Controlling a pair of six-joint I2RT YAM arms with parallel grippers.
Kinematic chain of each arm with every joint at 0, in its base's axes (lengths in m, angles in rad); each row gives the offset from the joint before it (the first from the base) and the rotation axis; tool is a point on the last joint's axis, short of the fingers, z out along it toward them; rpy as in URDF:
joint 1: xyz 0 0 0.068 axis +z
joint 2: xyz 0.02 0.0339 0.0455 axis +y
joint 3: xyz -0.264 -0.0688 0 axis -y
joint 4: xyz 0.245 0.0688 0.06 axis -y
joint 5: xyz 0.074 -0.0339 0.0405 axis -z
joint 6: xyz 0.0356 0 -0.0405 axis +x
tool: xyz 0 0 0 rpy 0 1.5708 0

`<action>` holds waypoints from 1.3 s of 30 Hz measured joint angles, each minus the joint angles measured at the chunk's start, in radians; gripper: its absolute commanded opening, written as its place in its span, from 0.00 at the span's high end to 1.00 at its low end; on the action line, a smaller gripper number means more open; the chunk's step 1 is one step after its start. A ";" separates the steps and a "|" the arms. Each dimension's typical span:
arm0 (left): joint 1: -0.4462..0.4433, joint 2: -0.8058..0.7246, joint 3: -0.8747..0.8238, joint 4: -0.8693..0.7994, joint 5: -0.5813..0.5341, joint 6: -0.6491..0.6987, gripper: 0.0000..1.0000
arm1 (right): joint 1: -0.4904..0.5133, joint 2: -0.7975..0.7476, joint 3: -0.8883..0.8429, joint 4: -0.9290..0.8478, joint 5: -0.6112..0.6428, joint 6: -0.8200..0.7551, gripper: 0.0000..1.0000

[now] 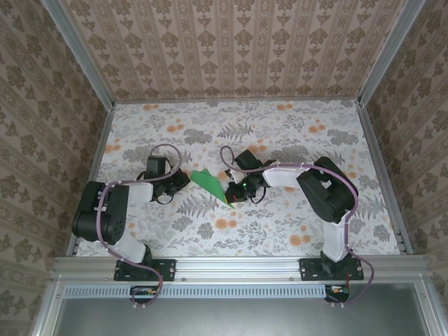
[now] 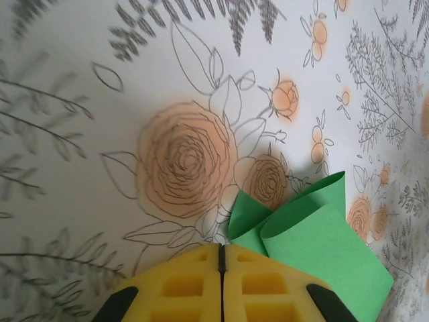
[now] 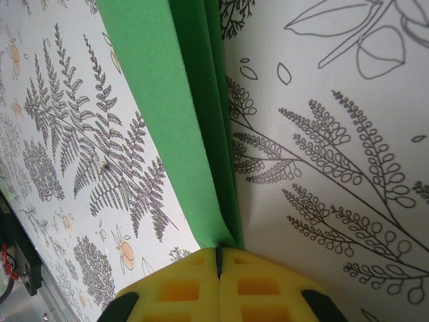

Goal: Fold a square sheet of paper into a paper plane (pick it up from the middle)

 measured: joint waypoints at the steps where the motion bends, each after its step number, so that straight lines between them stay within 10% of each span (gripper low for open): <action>1: 0.000 -0.020 0.003 -0.012 0.000 0.010 0.93 | 0.000 0.000 0.000 0.000 0.000 0.000 1.00; 18: -0.345 -0.059 0.013 0.044 0.014 -0.003 0.93 | 0.000 0.003 0.004 -0.004 -0.003 0.000 1.00; 39: -0.329 0.061 -0.016 0.138 -0.067 -0.111 0.98 | 0.000 0.005 0.004 -0.004 -0.003 0.000 1.00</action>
